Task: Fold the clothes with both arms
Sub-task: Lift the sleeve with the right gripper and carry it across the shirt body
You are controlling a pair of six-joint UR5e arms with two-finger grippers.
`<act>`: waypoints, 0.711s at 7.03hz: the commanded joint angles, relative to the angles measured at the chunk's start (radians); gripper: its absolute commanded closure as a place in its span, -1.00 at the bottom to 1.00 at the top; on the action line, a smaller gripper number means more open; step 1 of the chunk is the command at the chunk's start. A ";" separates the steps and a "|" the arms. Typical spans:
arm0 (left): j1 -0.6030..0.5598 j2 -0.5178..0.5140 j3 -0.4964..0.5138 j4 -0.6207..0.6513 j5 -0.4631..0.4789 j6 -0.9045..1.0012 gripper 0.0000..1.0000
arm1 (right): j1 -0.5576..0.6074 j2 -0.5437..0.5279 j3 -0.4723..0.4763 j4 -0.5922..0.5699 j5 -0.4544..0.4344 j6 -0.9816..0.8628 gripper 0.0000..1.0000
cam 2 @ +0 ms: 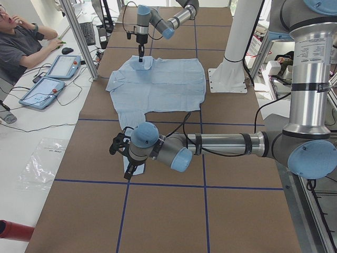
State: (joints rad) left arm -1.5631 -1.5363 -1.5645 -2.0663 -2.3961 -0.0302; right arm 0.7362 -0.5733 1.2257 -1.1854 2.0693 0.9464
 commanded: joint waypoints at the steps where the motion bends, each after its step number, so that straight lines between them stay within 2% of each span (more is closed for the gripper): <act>1: 0.000 -0.002 0.008 0.000 0.000 0.000 -0.99 | -0.064 0.104 -0.128 0.009 -0.085 0.000 1.00; 3: 0.000 -0.002 0.009 0.000 0.000 -0.002 -0.99 | -0.089 0.107 -0.193 0.035 -0.089 -0.001 1.00; 4: 0.000 -0.005 0.009 0.000 0.001 -0.002 -0.99 | -0.113 0.107 -0.212 0.118 -0.124 -0.001 -0.98; 5: 0.000 -0.013 0.015 0.000 0.003 -0.004 -0.99 | -0.151 0.128 -0.213 0.169 -0.223 0.000 -1.00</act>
State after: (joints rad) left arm -1.5631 -1.5426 -1.5536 -2.0663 -2.3945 -0.0324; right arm 0.6237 -0.4621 1.0252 -1.0831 1.9330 0.9453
